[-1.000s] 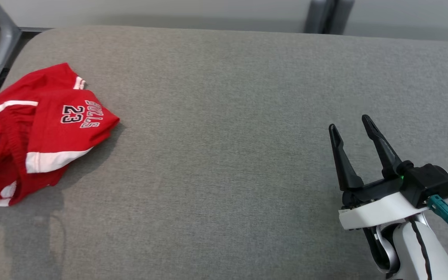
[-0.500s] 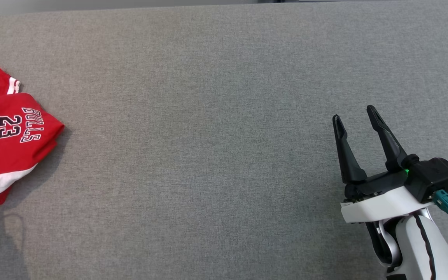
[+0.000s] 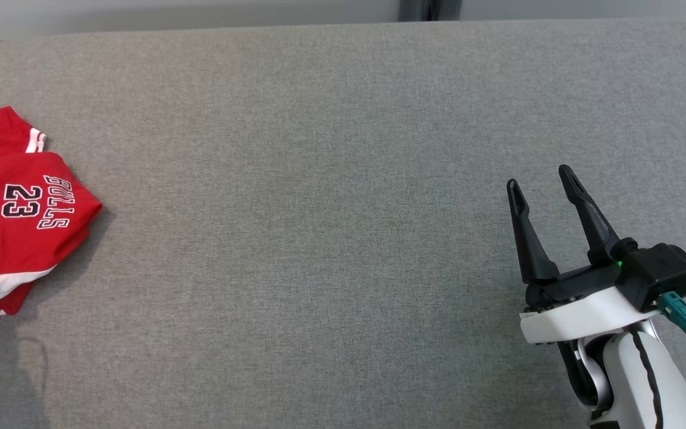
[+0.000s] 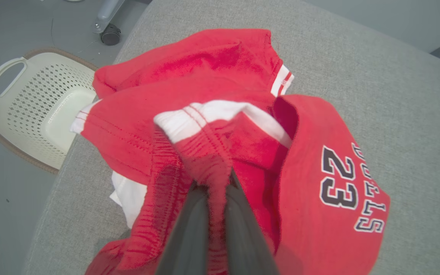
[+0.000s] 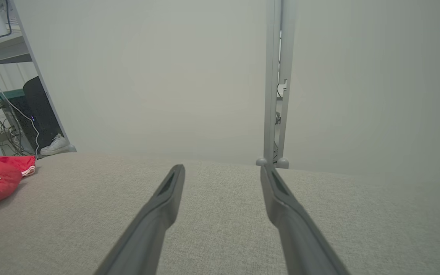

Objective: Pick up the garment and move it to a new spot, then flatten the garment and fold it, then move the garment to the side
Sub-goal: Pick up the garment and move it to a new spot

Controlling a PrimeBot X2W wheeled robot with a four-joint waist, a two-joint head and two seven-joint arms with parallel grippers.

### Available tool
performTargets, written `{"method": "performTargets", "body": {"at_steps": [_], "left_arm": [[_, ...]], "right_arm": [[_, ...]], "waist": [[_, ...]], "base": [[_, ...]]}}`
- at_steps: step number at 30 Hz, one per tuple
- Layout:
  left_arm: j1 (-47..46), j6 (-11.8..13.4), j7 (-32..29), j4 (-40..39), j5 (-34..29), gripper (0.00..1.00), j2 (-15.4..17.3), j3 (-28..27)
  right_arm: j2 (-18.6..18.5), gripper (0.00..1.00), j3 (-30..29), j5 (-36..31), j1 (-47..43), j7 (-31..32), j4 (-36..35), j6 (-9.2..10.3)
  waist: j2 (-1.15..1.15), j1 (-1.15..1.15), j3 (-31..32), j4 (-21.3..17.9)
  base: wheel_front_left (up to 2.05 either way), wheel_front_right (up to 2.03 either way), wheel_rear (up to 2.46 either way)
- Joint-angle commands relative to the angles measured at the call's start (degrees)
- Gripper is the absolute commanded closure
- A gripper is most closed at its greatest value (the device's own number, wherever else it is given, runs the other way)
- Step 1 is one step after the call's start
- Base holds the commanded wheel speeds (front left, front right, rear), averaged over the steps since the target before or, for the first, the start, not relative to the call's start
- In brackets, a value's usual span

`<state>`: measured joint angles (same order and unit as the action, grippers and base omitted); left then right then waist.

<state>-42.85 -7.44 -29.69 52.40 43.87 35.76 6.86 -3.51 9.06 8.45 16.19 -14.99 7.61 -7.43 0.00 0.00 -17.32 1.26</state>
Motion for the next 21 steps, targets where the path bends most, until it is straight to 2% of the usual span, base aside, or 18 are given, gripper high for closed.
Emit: {"method": "performTargets", "body": {"at_steps": [1, 9, 17, 21], "left_arm": [[-1.1, 0.0, 0.4, -0.4, 0.3, 1.0, 0.7, 0.7], [0.9, 0.0, 1.0, -6.8, 0.8, 1.0, 1.1, 7.9], [-1.1, -0.1, -2.4, -21.2, 2.2, 1.0, 2.1, 14.7], [-1.5, -0.1, -3.9, -29.3, 3.6, 1.0, 1.3, 16.8]], "right_arm": [[-0.1, 0.0, 0.0, -0.4, -0.1, -0.2, 0.1, -0.11], [0.1, 0.0, 0.6, 0.8, -2.8, -0.2, 1.7, -0.11], [0.4, 0.0, 0.1, 2.2, -5.3, -0.2, 1.9, -0.1], [0.4, 0.0, -0.7, 2.7, -5.9, -0.2, 1.6, -0.11]], "waist": [[0.0, 0.0, 0.7, 0.2], [0.0, 0.0, 7.3, 0.0], [0.0, 0.0, 11.6, -2.9], [0.0, 0.0, 12.2, -5.5]], "base": [[0.0, 0.0, 0.0], [0.0, 0.0, 0.0], [0.0, 0.0, 0.0], [0.0, 0.0, 0.0]]}}
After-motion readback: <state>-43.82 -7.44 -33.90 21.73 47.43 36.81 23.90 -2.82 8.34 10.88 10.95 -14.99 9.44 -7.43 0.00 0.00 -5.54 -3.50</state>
